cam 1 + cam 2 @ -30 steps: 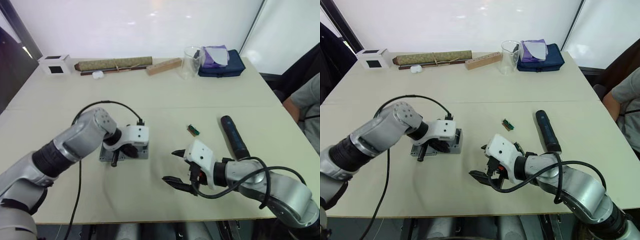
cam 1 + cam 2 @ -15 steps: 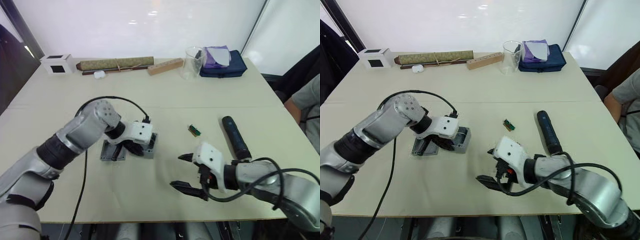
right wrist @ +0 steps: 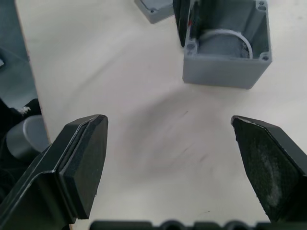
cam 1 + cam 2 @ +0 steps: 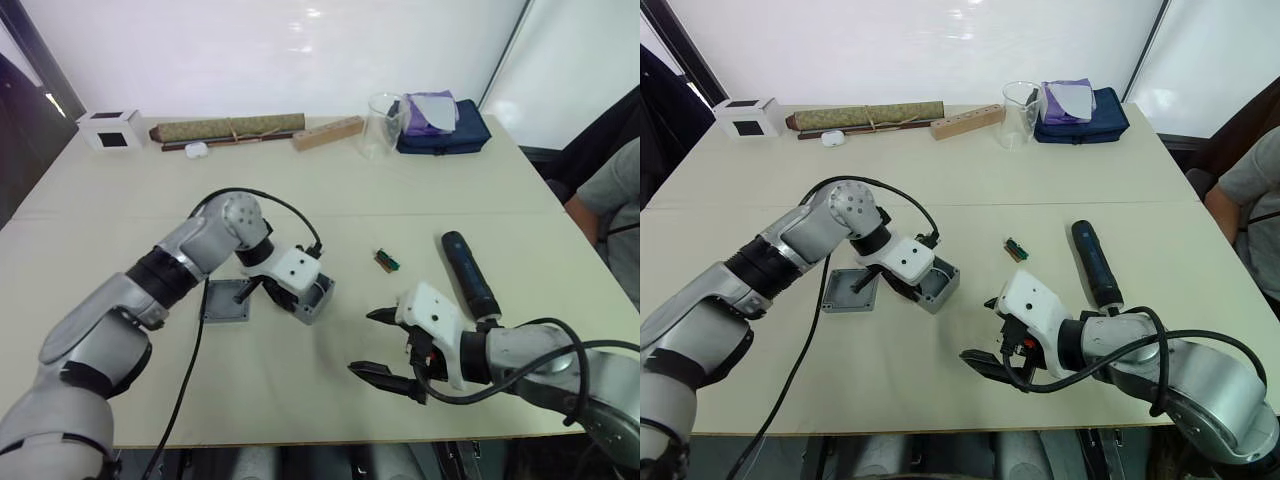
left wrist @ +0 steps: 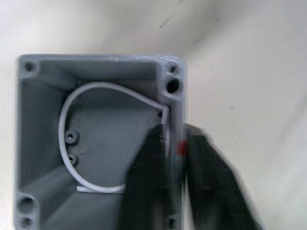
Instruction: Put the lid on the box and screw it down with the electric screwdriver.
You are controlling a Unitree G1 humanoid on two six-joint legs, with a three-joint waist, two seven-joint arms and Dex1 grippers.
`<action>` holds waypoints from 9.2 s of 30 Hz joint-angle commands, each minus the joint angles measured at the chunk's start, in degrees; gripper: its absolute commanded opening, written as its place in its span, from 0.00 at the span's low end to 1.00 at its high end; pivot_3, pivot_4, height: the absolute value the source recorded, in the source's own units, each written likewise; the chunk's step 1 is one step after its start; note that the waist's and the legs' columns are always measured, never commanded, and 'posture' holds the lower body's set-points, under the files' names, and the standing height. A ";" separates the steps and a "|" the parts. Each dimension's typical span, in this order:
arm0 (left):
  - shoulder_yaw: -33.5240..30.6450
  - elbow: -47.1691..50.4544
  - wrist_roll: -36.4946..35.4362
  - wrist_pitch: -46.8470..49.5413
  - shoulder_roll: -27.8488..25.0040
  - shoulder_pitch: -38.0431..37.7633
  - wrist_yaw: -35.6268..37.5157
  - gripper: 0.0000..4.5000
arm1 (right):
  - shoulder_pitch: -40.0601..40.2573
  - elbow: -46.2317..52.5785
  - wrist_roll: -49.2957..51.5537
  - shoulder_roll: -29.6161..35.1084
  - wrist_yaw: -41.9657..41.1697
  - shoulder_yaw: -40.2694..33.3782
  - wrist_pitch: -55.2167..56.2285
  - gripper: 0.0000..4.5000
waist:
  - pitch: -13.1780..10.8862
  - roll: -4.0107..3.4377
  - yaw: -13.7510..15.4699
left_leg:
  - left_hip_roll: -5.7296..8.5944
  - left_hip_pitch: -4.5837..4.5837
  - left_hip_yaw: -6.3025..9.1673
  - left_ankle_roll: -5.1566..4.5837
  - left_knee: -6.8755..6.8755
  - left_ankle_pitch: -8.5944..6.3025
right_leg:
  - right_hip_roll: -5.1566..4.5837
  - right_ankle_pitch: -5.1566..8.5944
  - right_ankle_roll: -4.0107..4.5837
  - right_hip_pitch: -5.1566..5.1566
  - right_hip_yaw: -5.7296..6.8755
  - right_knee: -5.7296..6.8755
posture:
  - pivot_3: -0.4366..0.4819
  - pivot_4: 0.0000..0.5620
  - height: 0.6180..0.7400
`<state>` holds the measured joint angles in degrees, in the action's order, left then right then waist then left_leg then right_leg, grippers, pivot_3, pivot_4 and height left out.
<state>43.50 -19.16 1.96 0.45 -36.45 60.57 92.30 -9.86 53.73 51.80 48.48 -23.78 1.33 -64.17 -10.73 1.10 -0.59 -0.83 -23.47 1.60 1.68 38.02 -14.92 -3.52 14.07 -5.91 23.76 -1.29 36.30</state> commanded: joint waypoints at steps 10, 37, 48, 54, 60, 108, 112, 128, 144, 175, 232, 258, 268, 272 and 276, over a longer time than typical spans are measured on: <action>-17.85 15.84 -18.25 32.55 -18.97 0.43 -3.41 0.43 | -11.41 -3.28 4.67 -1.74 -2.86 -0.79 3.09 1.00 | -0.03 -0.08 -0.57 | -0.07 0.05 0.01 -0.05 -0.01 -0.03 | 0.07 0.01 -0.01 0.08 -0.05 0.11 | 0.48 0.27 1.00; -39.62 25.53 -40.38 92.05 -21.34 -22.13 -55.24 0.43 | -21.62 -18.09 -35.74 -12.96 -15.79 28.08 24.73 1.00 | -0.11 0.17 -0.22 | 0.03 -0.03 0.02 -0.03 0.02 -0.02 | -0.04 0.27 0.22 0.61 -0.05 1.06 | 0.48 0.27 1.00; -30.26 16.99 -47.62 92.05 -18.85 -16.12 -64.89 0.43 | -19.21 -7.53 -33.76 -10.86 -15.46 24.59 14.39 1.00 | -0.10 0.18 -0.21 | 0.04 -0.01 0.02 -0.03 0.03 -0.02 | -0.03 0.27 0.22 0.61 -0.05 1.10 | 0.48 0.27 1.00; -28.61 14.53 -47.27 92.05 -15.33 -15.32 -68.50 0.25 | -19.84 -4.53 -29.79 -13.68 -14.06 20.76 8.54 1.00 | -0.07 0.15 -0.07 | 0.07 0.05 0.02 -0.02 0.03 -0.02 | -0.05 0.27 0.23 0.56 -0.05 1.13 | 0.48 0.27 1.00; -31.70 14.93 -48.06 92.05 -12.68 -16.83 -70.99 0.02 | -19.17 -4.80 -28.99 -12.24 -14.49 19.18 7.33 1.00 | 0.06 -0.01 0.19 | 0.15 0.11 0.02 -0.02 0.03 -0.01 | -0.13 0.27 0.22 0.45 -0.05 1.11 | 0.48 0.27 1.00; -48.79 21.87 -30.61 39.05 13.02 -15.62 -64.85 0.02 | -39.05 -40.67 -11.45 -44.27 12.80 -13.85 -2.59 1.00 | 0.00 0.11 -0.46 | 0.08 -0.06 -0.03 0.28 -0.13 0.16 | -0.05 0.07 0.36 0.69 -0.08 0.96 | 0.48 0.27 1.00; -48.94 20.98 -30.29 38.89 13.29 -14.87 -64.82 0.00 | -38.78 -40.88 -11.12 -43.54 13.05 -13.39 -2.79 0.84 | 0.00 0.10 -0.49 | 0.08 -0.06 -0.02 0.28 -0.13 0.16 | -0.04 0.07 0.36 0.69 -0.08 0.96 | 0.48 0.27 1.00; -49.10 23.35 -32.51 42.01 12.96 -14.15 -61.98 0.20 | -38.06 -41.64 -9.91 -44.38 14.59 -12.85 -2.33 0.08 | -0.01 0.10 -0.52 | 0.08 -0.06 -0.02 0.28 -0.15 0.16 | -0.04 0.07 0.36 0.69 -0.08 0.94 | 0.48 0.27 1.00; -58.83 16.11 -41.11 49.64 -0.03 -13.30 -51.39 0.30 | -30.16 -30.21 -29.23 -26.52 3.22 5.32 21.81 0.08 | -0.04 0.05 -0.90 | 0.07 -0.07 -0.02 0.28 -0.26 0.16 | -0.03 0.10 0.34 0.71 -0.05 0.83 | 0.48 0.27 1.00; -41.97 23.43 -36.56 51.35 -2.98 -20.52 -38.75 0.01 | -9.40 -41.64 -100.64 -14.52 10.66 26.78 83.34 0.08 | -0.09 0.17 -0.30 | 0.09 0.02 -0.05 0.42 -0.33 0.24 | -0.04 0.20 0.24 0.65 -0.13 0.81 | 0.48 0.27 1.00; -22.98 22.35 -14.78 30.47 -4.22 -35.65 -29.64 0.00 | 0.62 -30.60 -97.91 -14.95 7.52 17.83 87.59 0.84 | 1.16 0.25 -0.24 | 0.09 1.94 -0.09 0.23 -0.88 0.12 | -0.07 0.73 0.72 -1.13 -0.11 0.62 | 0.48 0.27 1.00; -42.28 28.06 -35.64 51.77 -7.43 -21.03 -26.60 0.00 | 2.67 -27.38 -63.35 -21.45 -14.12 13.72 62.01 0.01 | 0.49 0.69 -0.22 | 0.02 1.72 0.13 0.14 -0.93 0.06 | -0.02 0.96 0.84 -0.91 0.07 0.77 | 0.48 0.27 1.00; -36.35 15.95 -22.86 37.04 -10.77 -22.36 -26.26 0.00 | 0.73 -23.81 -55.81 -23.09 -18.79 15.72 45.17 0.01 | 0.44 0.49 -0.36 | -0.02 1.19 0.15 0.14 -0.93 0.06 | 0.04 0.87 0.67 -0.35 0.12 0.84 | 0.48 0.27 1.00; -35.26 15.24 -21.75 34.86 -9.98 -23.95 -25.49 0.00 | 0.00 -23.50 -55.55 -23.09 -18.74 16.28 43.22 0.01 | 0.41 0.50 -0.04 | -0.01 1.09 0.13 0.15 -0.90 0.07 | 0.00 0.91 0.77 -0.28 0.13 0.82 | 0.48 0.27 1.00; -34.03 14.91 -20.53 33.35 -8.49 -25.22 -25.53 0.00 | -0.94 -23.74 -56.04 -22.85 -18.54 17.35 40.77 0.01 | 0.41 0.51 -0.11 | 0.01 1.07 0.12 0.15 -0.89 0.07 | -0.03 0.91 0.76 -0.29 0.15 0.80 | 0.48 0.27 1.00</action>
<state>9.13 -4.70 -19.13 35.22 -45.63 35.80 66.42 -9.74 27.37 -4.68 25.80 -42.61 18.26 -22.74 -10.33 1.61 -0.70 -0.82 -22.40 1.72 1.83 37.13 -14.85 -3.55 14.97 -5.16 23.47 -1.14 37.11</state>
